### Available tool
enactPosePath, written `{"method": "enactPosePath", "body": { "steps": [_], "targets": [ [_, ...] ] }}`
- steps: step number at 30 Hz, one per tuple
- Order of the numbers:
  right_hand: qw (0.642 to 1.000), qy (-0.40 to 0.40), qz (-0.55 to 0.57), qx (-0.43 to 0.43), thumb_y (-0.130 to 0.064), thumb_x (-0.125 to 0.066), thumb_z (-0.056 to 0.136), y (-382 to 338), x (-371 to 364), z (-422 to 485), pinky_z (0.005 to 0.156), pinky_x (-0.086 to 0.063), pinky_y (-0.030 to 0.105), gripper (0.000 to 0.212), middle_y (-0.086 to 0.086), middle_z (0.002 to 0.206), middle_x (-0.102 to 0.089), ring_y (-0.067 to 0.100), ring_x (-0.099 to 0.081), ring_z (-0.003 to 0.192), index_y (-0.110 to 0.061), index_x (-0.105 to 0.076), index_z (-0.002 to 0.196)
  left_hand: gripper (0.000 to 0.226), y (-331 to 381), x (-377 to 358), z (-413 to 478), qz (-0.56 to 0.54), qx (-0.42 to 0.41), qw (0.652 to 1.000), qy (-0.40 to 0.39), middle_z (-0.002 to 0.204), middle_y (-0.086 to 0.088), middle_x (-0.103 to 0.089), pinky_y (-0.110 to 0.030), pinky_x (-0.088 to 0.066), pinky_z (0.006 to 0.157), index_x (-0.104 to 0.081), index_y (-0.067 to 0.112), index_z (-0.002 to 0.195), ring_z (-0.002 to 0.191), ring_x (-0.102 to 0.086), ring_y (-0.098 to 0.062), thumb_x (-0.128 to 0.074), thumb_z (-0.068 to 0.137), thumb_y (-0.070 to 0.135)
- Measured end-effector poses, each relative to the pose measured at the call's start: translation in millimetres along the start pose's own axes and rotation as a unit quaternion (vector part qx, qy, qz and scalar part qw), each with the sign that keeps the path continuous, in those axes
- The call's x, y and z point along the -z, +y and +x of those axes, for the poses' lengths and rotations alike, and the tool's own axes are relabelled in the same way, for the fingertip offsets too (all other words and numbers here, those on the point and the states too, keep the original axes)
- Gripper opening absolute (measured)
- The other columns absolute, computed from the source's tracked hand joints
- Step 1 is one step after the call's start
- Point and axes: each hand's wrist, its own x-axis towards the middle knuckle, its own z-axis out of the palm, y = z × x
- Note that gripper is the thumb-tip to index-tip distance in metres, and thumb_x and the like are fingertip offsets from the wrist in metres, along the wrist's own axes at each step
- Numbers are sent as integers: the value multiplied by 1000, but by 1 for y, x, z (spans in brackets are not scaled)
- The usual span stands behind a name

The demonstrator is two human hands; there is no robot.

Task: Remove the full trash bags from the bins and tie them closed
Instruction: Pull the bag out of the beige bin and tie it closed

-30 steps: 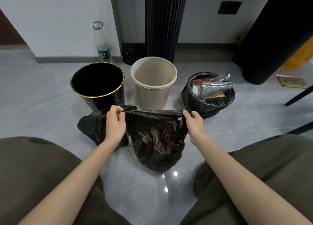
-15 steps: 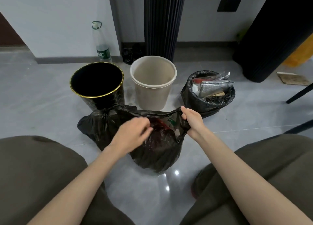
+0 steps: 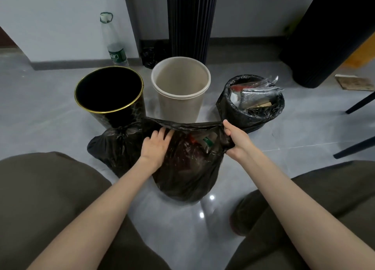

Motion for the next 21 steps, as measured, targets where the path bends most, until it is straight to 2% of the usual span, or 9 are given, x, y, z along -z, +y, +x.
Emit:
{"method": "enactPosePath", "body": {
  "steps": [2, 5, 6, 8, 11, 14, 16, 18, 21],
  "targets": [
    [998, 14, 51, -26, -27, -58, 94, -3, -2, 2, 83, -51, 33, 44, -5, 44, -40, 12, -50, 47, -18, -40, 55, 100, -1, -1, 5, 15, 8, 1000, 3, 145, -11, -30, -34, -42, 91, 5, 19, 150, 120, -44, -26, -67, 81, 25],
    [993, 22, 109, -47, -26, -57, 95, -8, -4, 2, 68, -55, 38, 41, -7, 39, -39, 11, -52, 45, -17, -42, 57, 90, -9, -7, 7, 27, 30, 999, -29, 128, -8, -50, -33, -41, 91, 5, 18, 151, 113, -53, -24, -58, 88, 27],
    [991, 20, 123, -50, -26, -56, 95, -9, -4, 1, 68, -54, 40, 41, -7, 38, -39, 11, -52, 41, -16, -42, 57, 85, -13, -9, 6, 31, 40, 998, -39, 125, -7, -54, -33, -40, 91, 2, 18, 151, 112, -54, -24, -56, 89, 27],
    [987, 10, 147, -58, -24, -53, 97, -11, -6, -3, 85, -52, 40, 43, -6, 35, -39, 12, -52, 33, -15, -40, 57, 77, -19, -10, 3, 23, 54, 998, -36, 120, -6, -58, -32, -42, 89, -3, 18, 151, 109, -57, -24, -52, 92, 23],
    [985, 0, 154, -76, -23, -50, 98, -13, -12, -8, 98, -43, 41, 44, -4, 32, -38, 14, -52, 30, -14, -39, 56, 76, -20, -8, 2, -9, 15, 999, 44, 108, -6, -60, -32, -40, 71, 4, 32, 150, 96, -61, -25, -47, 95, 27],
    [986, -7, 137, -94, -20, -52, 97, -11, -15, -10, 94, -44, 45, 45, -4, 35, -38, 15, -55, 35, -12, -41, 54, 86, -14, -8, 9, 1, -5, 996, 86, 97, -4, -61, -32, -37, 60, 11, 37, 147, 83, -62, -23, -54, 92, 27],
    [985, -21, 137, -102, -18, -50, 98, -10, -16, -12, 90, -42, 49, 41, -3, 34, -38, 16, -56, 34, -13, -40, 58, 86, -13, -5, 16, 4, 15, 997, 71, 98, -3, -63, -33, -40, 60, 4, 33, 149, 86, -64, -23, -58, 90, 26],
    [983, -24, 147, -104, -18, -49, 99, -12, -18, -13, 93, -41, 51, 39, -2, 34, -39, 17, -56, 33, -13, -41, 60, 80, -17, -2, 21, -2, 48, 998, 37, 103, -3, -65, -32, -41, 65, -3, 25, 150, 92, -65, -24, -57, 90, 23],
    [982, -7, 162, -102, -19, -48, 99, -14, -18, -12, 92, -41, 53, 38, 2, 41, -48, 20, -60, 35, -12, -44, 62, 66, -24, 2, 25, -7, 88, 996, 6, 105, -4, -66, -31, -41, 66, -16, 18, 146, 96, -65, -25, -54, 92, 19]
  ]
}}
